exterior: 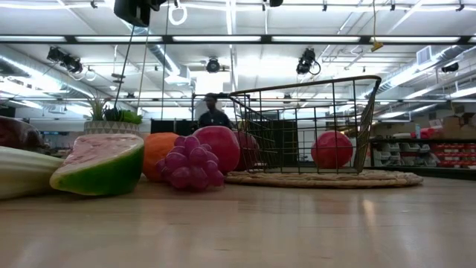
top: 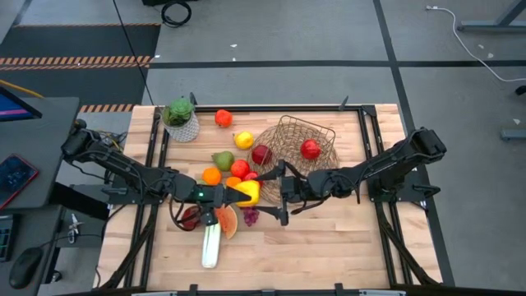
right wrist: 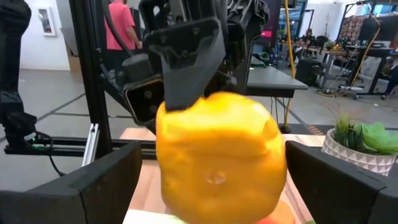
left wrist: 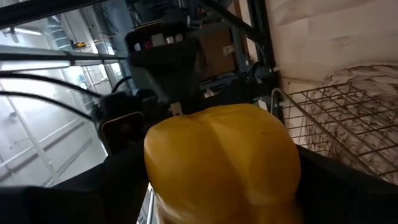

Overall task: Build produce basket
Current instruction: Put the yellow bell pepper into the gold wire basket

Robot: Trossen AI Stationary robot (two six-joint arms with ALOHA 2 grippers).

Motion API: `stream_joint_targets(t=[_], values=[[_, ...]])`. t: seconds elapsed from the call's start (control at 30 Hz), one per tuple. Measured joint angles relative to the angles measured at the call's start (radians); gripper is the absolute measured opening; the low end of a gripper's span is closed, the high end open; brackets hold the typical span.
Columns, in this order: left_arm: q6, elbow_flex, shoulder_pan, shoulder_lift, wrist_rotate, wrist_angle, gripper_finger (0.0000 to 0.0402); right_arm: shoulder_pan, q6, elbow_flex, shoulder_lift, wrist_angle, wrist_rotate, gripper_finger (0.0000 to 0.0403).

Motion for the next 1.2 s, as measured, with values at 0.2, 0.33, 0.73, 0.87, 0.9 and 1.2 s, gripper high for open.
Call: stream_joint_targets(t=[0.2, 0.33, 0.73, 0.87, 0.9, 1.2], values=[[0.036, 0.000, 0.003, 0.000, 0.003, 0.006, 0.0327, -0.008, -0.004, 0.000, 0.023, 0.029, -0.003, 0.0396], [0.047, 0.000, 0.008, 0.000, 0.015, 0.010, 0.0327, -0.024, -0.028, 0.014, 0.062, 0.054, -0.019, 0.0396], [0.048, 0.000, 0.012, 0.000, 0.015, 0.006, 0.0327, -0.035, -0.122, 0.088, 0.113, 0.057, -0.026, 0.0348], [0.021, 0.000, 0.012, 0.000, 0.016, 0.003, 0.0327, -0.035, -0.096, 0.089, 0.113, 0.042, -0.028, 0.0330], [0.007, 0.000, 0.012, 0.001, 0.016, 0.001, 0.0327, -0.035, -0.083, 0.089, 0.113, 0.031, -0.029, 0.0326], [-0.076, 0.000, 0.016, 0.002, 0.011, -0.008, 0.0352, -0.047, -0.045, 0.090, 0.112, 0.016, -0.060, 0.0316]])
